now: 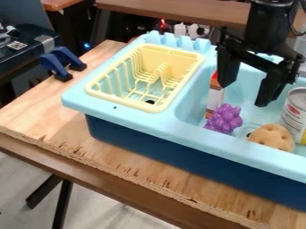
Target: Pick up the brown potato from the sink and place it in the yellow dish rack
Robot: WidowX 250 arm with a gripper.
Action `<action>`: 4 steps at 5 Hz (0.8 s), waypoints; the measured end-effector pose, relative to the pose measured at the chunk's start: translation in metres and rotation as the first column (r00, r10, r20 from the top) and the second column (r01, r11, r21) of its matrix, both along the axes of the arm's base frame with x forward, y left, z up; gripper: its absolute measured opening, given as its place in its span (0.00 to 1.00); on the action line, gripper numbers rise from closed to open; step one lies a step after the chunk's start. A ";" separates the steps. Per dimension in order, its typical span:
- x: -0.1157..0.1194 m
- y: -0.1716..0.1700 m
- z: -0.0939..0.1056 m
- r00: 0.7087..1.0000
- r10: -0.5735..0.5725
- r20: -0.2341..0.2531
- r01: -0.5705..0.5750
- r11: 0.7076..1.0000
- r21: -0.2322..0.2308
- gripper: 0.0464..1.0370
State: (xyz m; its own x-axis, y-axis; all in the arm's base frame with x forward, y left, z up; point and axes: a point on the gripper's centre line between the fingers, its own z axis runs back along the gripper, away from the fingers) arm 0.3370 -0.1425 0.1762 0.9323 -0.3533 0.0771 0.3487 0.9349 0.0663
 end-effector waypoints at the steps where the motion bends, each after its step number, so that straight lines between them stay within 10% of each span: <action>1: -0.001 0.000 -0.016 0.999 0.002 -0.041 -0.001 1.000 0.017 0.97; 4: -0.002 -0.016 -0.030 0.999 -0.043 -0.016 0.042 0.998 -0.040 0.97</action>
